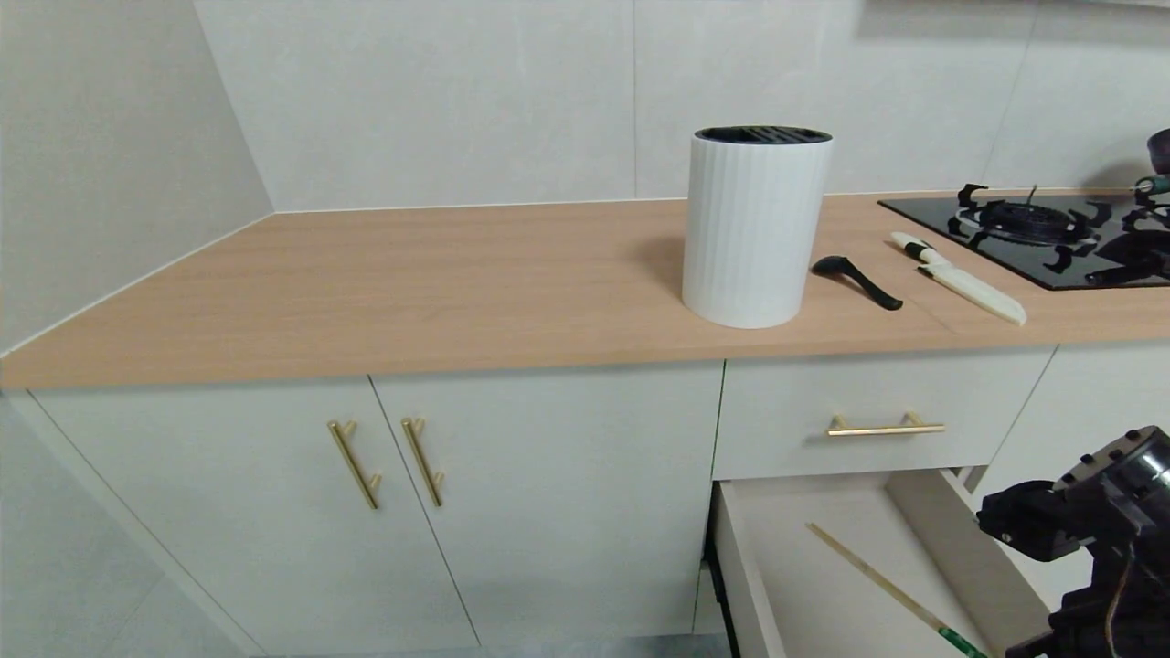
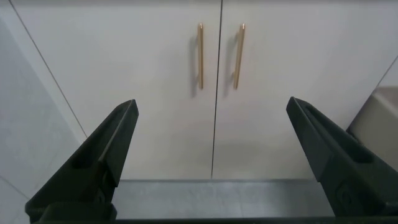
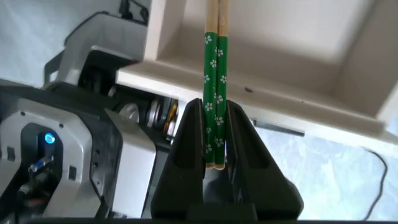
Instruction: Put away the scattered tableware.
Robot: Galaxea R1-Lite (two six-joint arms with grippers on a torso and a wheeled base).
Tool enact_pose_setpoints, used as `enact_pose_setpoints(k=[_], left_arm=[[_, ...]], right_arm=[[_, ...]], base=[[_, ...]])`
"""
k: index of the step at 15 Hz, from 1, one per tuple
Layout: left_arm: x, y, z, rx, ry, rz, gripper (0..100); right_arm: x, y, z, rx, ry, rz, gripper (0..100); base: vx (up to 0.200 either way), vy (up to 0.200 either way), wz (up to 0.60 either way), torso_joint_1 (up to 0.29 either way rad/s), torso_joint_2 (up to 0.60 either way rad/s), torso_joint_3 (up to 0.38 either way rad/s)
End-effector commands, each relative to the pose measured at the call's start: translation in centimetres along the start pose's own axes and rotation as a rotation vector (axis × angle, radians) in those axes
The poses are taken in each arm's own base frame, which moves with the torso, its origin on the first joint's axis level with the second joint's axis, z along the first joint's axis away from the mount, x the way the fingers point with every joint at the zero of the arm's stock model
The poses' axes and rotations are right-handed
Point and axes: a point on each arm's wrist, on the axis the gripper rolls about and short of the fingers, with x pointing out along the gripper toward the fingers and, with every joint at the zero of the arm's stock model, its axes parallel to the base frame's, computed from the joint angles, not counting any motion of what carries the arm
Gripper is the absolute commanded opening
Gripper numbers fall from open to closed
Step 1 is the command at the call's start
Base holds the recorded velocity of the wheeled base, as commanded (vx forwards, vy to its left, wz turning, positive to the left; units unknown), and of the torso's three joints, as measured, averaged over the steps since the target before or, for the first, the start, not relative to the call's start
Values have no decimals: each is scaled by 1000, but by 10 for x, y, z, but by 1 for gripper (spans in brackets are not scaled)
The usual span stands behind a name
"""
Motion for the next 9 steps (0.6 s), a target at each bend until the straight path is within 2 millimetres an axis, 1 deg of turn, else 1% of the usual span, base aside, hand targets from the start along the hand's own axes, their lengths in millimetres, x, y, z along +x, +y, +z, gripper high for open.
enact_pose_setpoints(k=[1,4,9], left_arm=[[0,0,0,-1,2,1,100],[0,0,0,-1,1,1,100],[0,0,0,-1,1,1,100]], right_arm=[[6,0,2,4,21,-8,0],[13,0,4,5,13,-22,0],[13,0,5,6,2,-21,0]], base=[[0,0,0,-129,476,330],[0,0,0,-110,456,341],[0,0,0,-60,428,368]])
